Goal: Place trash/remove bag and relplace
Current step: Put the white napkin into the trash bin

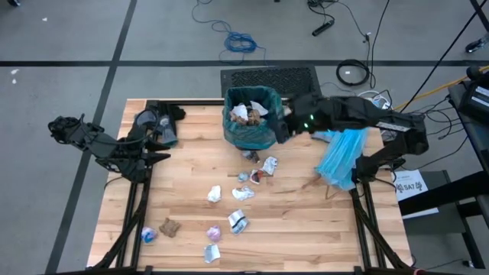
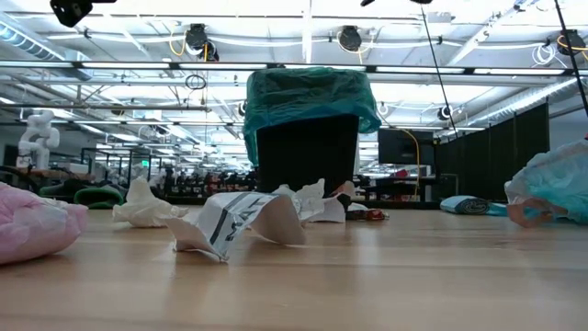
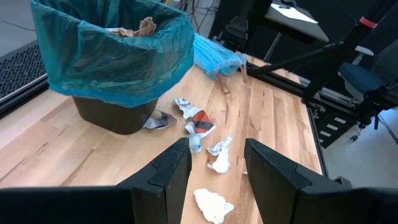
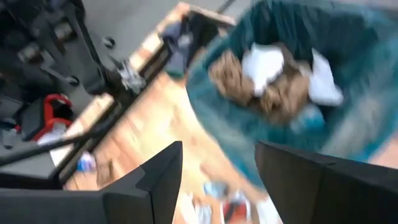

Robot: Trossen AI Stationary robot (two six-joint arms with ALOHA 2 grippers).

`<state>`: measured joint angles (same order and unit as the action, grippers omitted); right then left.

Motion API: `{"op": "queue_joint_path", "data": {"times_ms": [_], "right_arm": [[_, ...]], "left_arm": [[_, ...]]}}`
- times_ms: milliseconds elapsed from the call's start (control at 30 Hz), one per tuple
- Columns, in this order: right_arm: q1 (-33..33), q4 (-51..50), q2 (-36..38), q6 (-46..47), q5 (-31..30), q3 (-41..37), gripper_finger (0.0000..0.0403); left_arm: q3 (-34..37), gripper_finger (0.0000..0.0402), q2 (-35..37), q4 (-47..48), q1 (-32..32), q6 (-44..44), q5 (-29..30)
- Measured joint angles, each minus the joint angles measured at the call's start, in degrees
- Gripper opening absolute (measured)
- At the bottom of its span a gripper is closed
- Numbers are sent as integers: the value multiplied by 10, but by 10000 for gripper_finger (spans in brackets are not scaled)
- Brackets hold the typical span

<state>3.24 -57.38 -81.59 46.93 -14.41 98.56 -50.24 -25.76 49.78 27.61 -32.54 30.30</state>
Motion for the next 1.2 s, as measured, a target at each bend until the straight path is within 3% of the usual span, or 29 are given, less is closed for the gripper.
{"op": "queue_joint_path", "data": {"times_ms": [200, 433, 1200], "right_arm": [[-71, -85, -7, 90, -31, 0, 192], [-130, -128, -45, 130, -52, 0, 192], [-173, -127, -63, 175, -70, -3, 192]], "left_arm": [[0, 154, 0, 0, 0, 0, 0], [0, 154, 0, 0, 0, -1, 0], [0, 154, 0, 1, 0, -1, 0]]}}
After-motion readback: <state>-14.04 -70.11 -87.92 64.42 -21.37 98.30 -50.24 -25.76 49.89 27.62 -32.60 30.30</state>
